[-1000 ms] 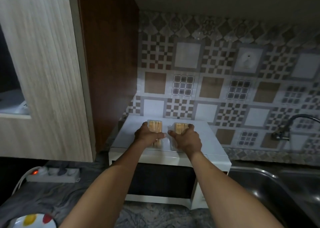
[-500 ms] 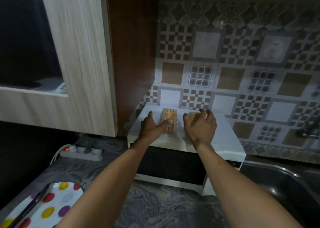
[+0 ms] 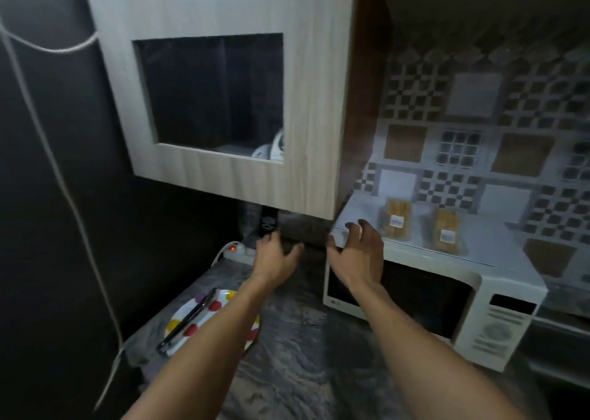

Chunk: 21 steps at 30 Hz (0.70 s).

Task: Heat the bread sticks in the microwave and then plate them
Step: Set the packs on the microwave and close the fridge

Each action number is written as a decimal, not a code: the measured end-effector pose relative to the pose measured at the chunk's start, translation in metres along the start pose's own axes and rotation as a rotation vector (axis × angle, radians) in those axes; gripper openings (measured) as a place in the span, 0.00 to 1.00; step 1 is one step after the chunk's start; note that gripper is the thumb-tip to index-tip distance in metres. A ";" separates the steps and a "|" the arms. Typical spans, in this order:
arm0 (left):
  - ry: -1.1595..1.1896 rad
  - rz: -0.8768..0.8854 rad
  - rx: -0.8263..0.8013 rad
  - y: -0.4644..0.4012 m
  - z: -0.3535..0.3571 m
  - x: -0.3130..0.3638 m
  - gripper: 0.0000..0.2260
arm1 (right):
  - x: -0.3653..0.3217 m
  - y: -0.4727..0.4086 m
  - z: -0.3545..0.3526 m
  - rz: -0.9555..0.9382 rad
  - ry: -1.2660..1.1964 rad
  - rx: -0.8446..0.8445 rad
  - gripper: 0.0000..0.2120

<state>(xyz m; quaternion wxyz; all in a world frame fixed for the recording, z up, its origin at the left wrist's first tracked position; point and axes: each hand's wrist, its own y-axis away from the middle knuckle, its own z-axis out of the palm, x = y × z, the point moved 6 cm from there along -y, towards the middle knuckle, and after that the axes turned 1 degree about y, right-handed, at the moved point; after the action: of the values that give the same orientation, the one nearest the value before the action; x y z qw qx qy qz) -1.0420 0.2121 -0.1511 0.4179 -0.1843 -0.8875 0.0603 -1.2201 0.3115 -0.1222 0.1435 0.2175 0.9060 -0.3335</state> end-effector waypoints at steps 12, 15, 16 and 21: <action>-0.302 -0.296 0.395 0.182 -0.251 -0.150 0.32 | -0.270 0.145 0.068 -0.298 -0.342 -0.320 0.29; -0.486 -0.315 0.591 0.233 -0.325 -0.157 0.31 | -0.350 0.180 0.060 -0.450 -0.462 -0.415 0.31; -0.544 -0.326 0.658 0.249 -0.346 -0.157 0.31 | -0.373 0.192 0.055 -0.506 -0.499 -0.427 0.31; -0.861 -0.366 1.006 0.349 -0.431 -0.126 0.30 | -0.466 0.258 0.013 -0.788 -0.727 -0.443 0.31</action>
<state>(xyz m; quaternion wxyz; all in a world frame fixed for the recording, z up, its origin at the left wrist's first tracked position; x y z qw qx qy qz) -0.5426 0.4674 -0.0558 0.0663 0.2255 -0.8555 0.4614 -0.6890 0.3402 -0.0828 0.3525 -0.3000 0.8594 -0.2173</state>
